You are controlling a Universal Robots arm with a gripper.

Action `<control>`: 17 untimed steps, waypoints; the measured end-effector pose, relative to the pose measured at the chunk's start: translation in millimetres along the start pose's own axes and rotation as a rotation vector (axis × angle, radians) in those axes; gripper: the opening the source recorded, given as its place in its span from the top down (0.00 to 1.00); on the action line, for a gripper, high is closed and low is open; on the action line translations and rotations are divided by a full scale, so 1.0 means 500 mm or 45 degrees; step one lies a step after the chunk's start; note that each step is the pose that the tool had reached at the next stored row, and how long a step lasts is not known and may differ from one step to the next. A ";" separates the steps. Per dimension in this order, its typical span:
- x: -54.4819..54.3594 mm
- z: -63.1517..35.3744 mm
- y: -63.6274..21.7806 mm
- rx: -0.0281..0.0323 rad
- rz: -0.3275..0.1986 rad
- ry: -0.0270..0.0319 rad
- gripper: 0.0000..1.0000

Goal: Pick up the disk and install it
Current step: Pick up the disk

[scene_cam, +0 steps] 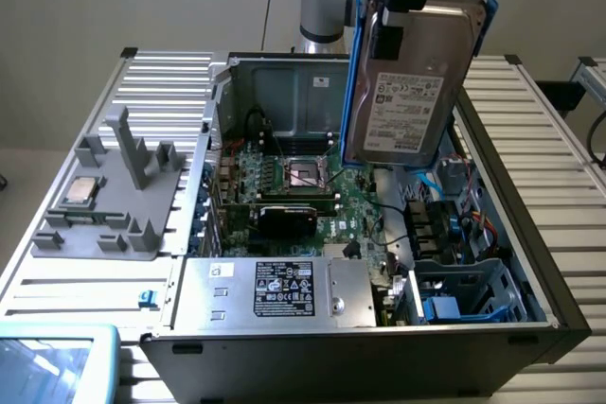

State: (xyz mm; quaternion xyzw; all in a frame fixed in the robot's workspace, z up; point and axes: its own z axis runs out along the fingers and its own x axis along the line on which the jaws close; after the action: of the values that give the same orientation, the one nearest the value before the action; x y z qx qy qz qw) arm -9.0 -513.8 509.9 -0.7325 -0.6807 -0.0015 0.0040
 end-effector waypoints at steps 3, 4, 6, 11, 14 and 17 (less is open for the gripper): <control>-0.009 0.000 0.014 -0.0002 0.000 -0.0029 0.63; -0.013 0.000 0.019 -0.0003 0.000 -0.0037 0.63; -0.019 0.000 0.030 -0.0004 0.000 -0.0059 0.63; -0.034 -0.001 0.056 -0.0007 0.000 -0.0099 0.63; -0.043 -0.001 0.071 -0.0009 0.000 -0.0132 0.63; -0.053 -0.001 0.085 -0.0012 0.000 -0.0157 0.63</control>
State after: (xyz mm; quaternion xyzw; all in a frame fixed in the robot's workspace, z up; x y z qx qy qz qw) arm 31.2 -543.1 509.9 -0.7325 -0.6807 0.0026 -0.0006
